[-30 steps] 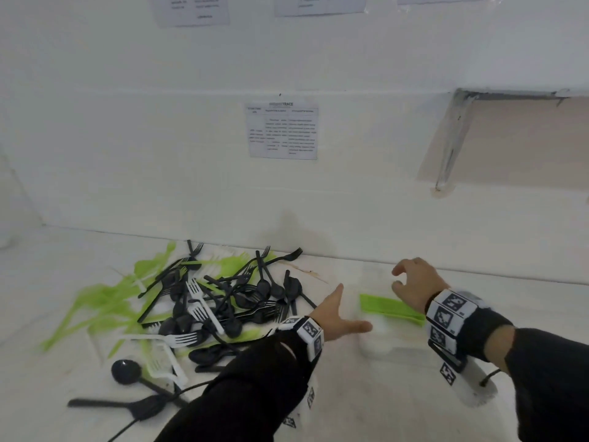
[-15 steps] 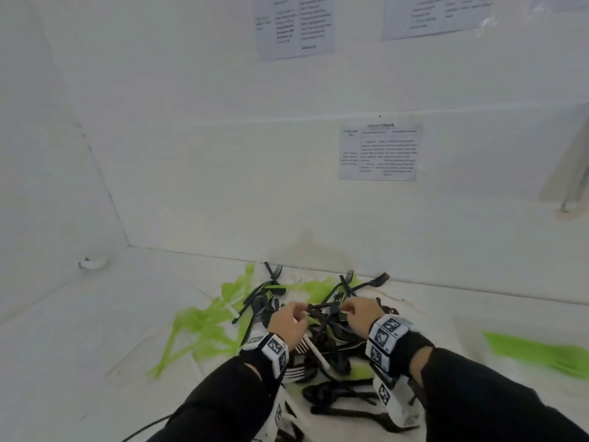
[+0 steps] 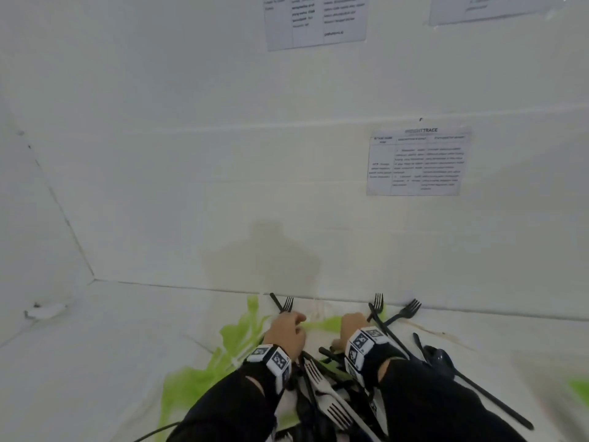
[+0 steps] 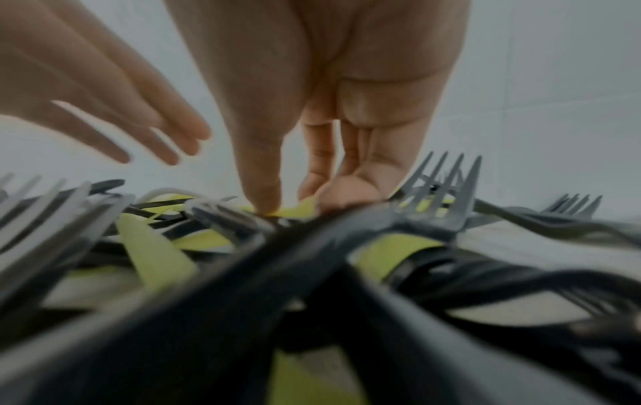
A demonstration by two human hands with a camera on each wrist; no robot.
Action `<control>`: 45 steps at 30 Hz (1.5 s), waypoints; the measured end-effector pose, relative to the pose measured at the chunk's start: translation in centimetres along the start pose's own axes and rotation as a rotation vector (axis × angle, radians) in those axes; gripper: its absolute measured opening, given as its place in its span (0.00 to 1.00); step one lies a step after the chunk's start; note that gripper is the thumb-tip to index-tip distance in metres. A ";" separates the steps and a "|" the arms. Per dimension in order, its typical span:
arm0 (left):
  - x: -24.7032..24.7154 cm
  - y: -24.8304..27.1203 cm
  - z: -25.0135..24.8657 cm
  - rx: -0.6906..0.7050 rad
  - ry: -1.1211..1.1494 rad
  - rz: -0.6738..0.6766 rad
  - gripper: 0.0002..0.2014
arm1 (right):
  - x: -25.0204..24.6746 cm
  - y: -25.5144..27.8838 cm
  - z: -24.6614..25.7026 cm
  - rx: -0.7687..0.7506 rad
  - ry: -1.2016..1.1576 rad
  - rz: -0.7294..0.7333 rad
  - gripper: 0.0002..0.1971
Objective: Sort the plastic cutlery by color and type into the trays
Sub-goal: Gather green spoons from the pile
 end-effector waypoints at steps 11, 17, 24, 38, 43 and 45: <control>6.5 -5.3 -2.9 -0.010 -0.553 0.282 0.19 | 0.9 -1.4 -6.7 0.259 -0.429 -0.034 0.26; 5.4 -5.0 -2.1 -0.071 -0.411 0.210 0.17 | 0.1 -1.4 -8.1 0.160 -0.619 -0.134 0.17; 2.0 -3.3 -3.0 -0.036 -0.013 -0.033 0.15 | -4.0 0.9 -8.6 0.033 -0.632 -0.350 0.14; 8.2 -2.7 -5.5 -0.044 0.279 0.179 0.11 | -1.5 1.7 -10.4 0.173 0.141 -0.110 0.14; 9.1 -3.9 -4.0 -0.132 0.311 0.162 0.12 | 0.6 -1.5 -5.6 -0.265 0.272 -0.026 0.25; 8.5 -4.2 -2.7 -0.176 0.307 0.105 0.13 | 1.4 -2.4 -5.2 -0.257 0.339 0.056 0.25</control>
Point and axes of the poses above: each hand's wrist, its own y-axis away from the middle knuckle, its own x-axis out of the palm, z = x × y, the point moved 10 cm from there along -y, towards the middle knuckle, and after that the axes turned 8 degrees about z, right-handed, at the moved point
